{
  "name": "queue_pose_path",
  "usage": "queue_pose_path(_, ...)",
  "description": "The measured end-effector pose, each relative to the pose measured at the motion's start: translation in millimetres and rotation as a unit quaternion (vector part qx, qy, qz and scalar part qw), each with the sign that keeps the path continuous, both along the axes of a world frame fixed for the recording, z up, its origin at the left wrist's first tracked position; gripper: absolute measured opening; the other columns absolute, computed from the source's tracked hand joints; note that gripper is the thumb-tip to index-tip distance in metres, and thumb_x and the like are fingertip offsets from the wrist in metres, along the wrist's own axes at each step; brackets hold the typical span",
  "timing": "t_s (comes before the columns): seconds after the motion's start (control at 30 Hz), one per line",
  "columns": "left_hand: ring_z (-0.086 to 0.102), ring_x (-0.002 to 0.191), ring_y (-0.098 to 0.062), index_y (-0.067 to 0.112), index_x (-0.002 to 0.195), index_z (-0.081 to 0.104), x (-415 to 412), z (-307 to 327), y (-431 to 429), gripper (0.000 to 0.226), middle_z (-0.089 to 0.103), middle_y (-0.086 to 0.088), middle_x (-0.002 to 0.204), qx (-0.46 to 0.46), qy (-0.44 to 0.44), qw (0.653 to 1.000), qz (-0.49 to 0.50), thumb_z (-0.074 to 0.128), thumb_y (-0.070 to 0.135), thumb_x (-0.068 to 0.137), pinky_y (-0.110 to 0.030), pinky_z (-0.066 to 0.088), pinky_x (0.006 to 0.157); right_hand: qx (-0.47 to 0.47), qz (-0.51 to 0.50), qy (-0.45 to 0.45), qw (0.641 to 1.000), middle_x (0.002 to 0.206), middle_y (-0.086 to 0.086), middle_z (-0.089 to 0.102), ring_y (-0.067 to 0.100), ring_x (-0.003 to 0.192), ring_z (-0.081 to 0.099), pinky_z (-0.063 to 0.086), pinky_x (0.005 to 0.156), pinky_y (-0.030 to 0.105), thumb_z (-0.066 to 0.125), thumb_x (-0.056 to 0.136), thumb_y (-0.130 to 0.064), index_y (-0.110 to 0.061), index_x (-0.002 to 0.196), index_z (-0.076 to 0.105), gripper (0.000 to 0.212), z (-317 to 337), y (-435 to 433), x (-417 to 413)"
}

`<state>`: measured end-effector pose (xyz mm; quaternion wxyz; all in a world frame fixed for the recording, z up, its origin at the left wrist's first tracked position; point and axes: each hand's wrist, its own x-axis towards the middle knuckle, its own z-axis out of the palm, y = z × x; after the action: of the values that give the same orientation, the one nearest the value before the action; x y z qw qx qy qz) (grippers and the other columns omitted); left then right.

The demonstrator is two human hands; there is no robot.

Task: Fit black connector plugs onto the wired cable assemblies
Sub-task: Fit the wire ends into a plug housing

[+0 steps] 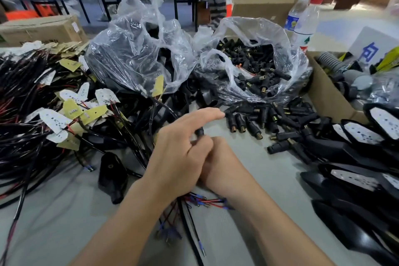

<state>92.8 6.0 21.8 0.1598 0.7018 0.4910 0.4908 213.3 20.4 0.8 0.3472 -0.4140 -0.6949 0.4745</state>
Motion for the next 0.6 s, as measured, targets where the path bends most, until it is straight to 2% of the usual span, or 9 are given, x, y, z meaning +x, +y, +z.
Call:
queue_pose_path(0.07, 0.047, 0.136, 0.004, 0.037, 0.143, 0.054, 2.0, -2.7, 1.6, 0.054, 0.054, 0.020, 0.147, 0.019, 0.025, 0.999, 0.019, 0.053, 0.028, 0.089, -0.029, 0.043, 0.111, -0.032, -0.018, 0.059, 0.998, 0.062, 0.017, 0.062, 0.017, 0.060, 0.049, 0.039, 0.049, 0.041, 0.053, 0.076, -0.015, 0.004, 0.075, 0.063, 0.022, -0.4, 3.0, 3.0)
queue_pose_path(0.17, 0.029, 0.150, -0.004, 0.030, 0.158, 0.029, -5.3, -7.1, 8.5, 0.063, 0.030, 0.013, 0.164, 0.002, 0.041, 0.997, 0.072, 0.048, 0.044, 0.100, -0.044, 0.042, 0.114, -0.096, -0.061, 0.214, 0.970, 0.050, 0.005, 0.050, 0.015, 0.047, 0.035, 0.022, 0.048, 0.027, 0.061, 0.086, -0.016, 0.006, 0.075, 0.063, 0.025, 5.3, 13.3, 14.9)
queue_pose_path(0.2, 0.023, 0.153, -0.004, 0.027, 0.160, 0.024, -8.8, -9.0, 11.1, 0.066, 0.023, 0.010, 0.168, -0.008, 0.053, 0.995, 0.084, 0.047, 0.047, 0.101, -0.043, 0.038, 0.118, -0.110, -0.065, 0.255, 0.958, 0.049, 0.004, 0.047, 0.014, 0.046, 0.033, 0.019, 0.049, 0.029, 0.061, 0.090, -0.015, 0.001, 0.076, 0.067, 0.023, 7.5, 16.7, 20.5)
queue_pose_path(0.27, 0.014, 0.155, -0.004, 0.023, 0.162, 0.018, -15.9, -14.4, 14.7, 0.071, 0.015, 0.008, 0.170, -0.022, 0.087, 0.990, 0.108, 0.046, 0.051, 0.103, -0.027, 0.023, 0.123, -0.152, -0.058, 0.345, 0.924, 0.048, 0.001, 0.042, 0.012, 0.044, 0.031, 0.022, 0.049, 0.027, 0.055, 0.097, -0.012, -0.010, 0.077, 0.075, 0.028, 10.6, 20.8, 29.5)
queue_pose_path(0.33, 0.012, 0.153, -0.003, 0.026, 0.162, 0.012, -18.9, -17.2, 15.8, 0.073, 0.011, 0.007, 0.171, -0.037, 0.112, 0.984, 0.133, 0.048, 0.050, 0.103, -0.014, 0.018, 0.114, -0.190, -0.054, 0.408, 0.891, 0.049, -0.001, 0.038, 0.011, 0.043, 0.031, 0.034, 0.048, 0.023, 0.056, 0.095, -0.016, -0.012, 0.080, 0.077, 0.027, 12.5, 21.6, 34.1)
queue_pose_path(0.43, 0.023, 0.139, 0.003, 0.029, 0.160, 0.016, -15.0, -15.6, 13.9, 0.084, 0.005, 0.011, 0.171, -0.007, 0.149, 0.972, 0.183, 0.066, 0.021, 0.093, -0.015, 0.035, 0.092, -0.216, -0.040, 0.449, 0.866, 0.049, -0.001, 0.034, 0.011, 0.041, 0.027, 0.036, 0.049, 0.024, 0.062, 0.086, -0.025, -0.011, 0.081, 0.076, 0.021, 16.3, 20.4, 34.1)
queue_pose_path(0.5, 0.036, 0.127, -0.004, 0.026, 0.159, 0.021, -9.5, -13.8, 11.9, 0.094, 0.004, 0.008, 0.172, 0.027, 0.174, 0.962, 0.208, 0.070, 0.002, 0.082, -0.022, 0.045, 0.070, -0.233, -0.032, 0.482, 0.844, 0.048, -0.002, 0.031, 0.011, 0.039, 0.023, 0.034, 0.047, 0.024, 0.060, 0.087, -0.025, -0.010, 0.080, 0.074, 0.021, 17.5, 21.3, 35.0)
queue_pose_path(0.53, 0.040, 0.125, -0.008, 0.026, 0.158, 0.024, -7.2, -12.1, 10.6, 0.097, 0.006, 0.007, 0.172, 0.042, 0.175, 0.959, 0.219, 0.069, -0.002, 0.078, -0.027, 0.047, 0.062, -0.243, -0.027, 0.499, 0.832, 0.047, -0.002, 0.030, 0.011, 0.038, 0.021, 0.032, 0.046, 0.023, 0.059, 0.089, -0.024, -0.010, 0.080, 0.073, 0.022, 17.6, 21.7, 35.7)
queue_pose_path(0.6, 0.042, 0.131, -0.012, 0.027, 0.156, 0.030, -6.5, -8.5, 8.2, 0.096, 0.013, 0.005, 0.170, 0.079, 0.172, 0.950, 0.248, 0.069, -0.006, 0.074, -0.026, 0.044, 0.056, -0.264, -0.014, 0.523, 0.811, 0.045, -0.002, 0.029, 0.010, 0.036, 0.020, 0.029, 0.044, 0.023, 0.055, 0.092, -0.023, -0.009, 0.079, 0.070, 0.024, 18.3, 20.9, 36.1)
